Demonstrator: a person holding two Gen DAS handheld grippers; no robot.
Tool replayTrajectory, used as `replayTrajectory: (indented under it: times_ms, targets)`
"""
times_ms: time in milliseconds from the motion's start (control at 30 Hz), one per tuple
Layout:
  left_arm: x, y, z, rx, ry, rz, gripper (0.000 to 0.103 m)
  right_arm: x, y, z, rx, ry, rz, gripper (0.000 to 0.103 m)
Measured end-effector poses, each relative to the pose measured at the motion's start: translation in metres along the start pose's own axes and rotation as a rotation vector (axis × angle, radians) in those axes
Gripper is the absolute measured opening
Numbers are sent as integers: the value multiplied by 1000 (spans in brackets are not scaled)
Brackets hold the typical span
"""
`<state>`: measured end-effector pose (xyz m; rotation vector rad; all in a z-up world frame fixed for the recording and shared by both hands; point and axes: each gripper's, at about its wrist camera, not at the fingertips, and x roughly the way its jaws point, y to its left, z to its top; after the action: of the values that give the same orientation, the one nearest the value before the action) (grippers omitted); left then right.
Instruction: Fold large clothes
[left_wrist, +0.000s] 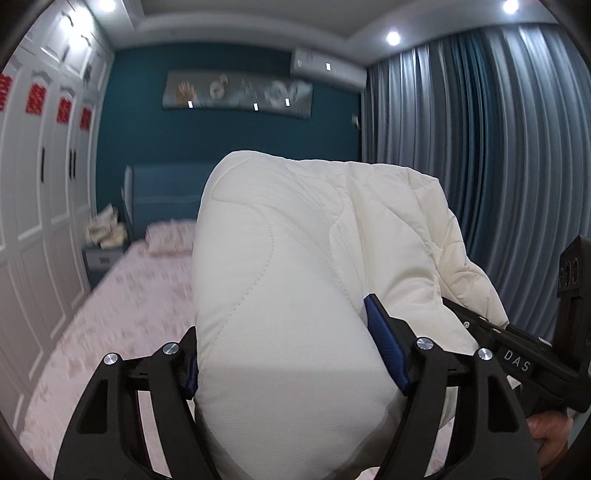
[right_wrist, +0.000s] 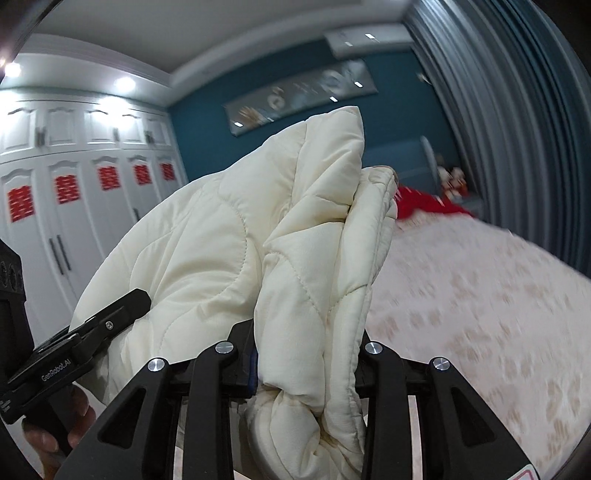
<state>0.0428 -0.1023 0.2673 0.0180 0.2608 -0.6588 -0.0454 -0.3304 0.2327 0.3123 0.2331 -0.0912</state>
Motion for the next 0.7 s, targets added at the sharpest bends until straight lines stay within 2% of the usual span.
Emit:
replayTrajectory:
  times_ms: [133, 233, 400, 500, 700]
  targets:
    - [-9, 36, 10, 2, -78, 29, 71, 18, 39, 13, -58, -42, 59, 31]
    - [-6, 69, 12, -5, -100, 54, 72, 40, 62, 16, -85, -49, 100, 31]
    - [15, 121, 4, -32, -98, 81, 72, 90, 90, 11, -104, -24, 162, 31]
    - [30, 147, -9, -47, -86, 93, 72, 116, 102, 2, -121, -1, 170, 31]
    - [74, 195, -54, -103, -15, 107, 72, 186, 103, -40, -121, 109, 167, 31]
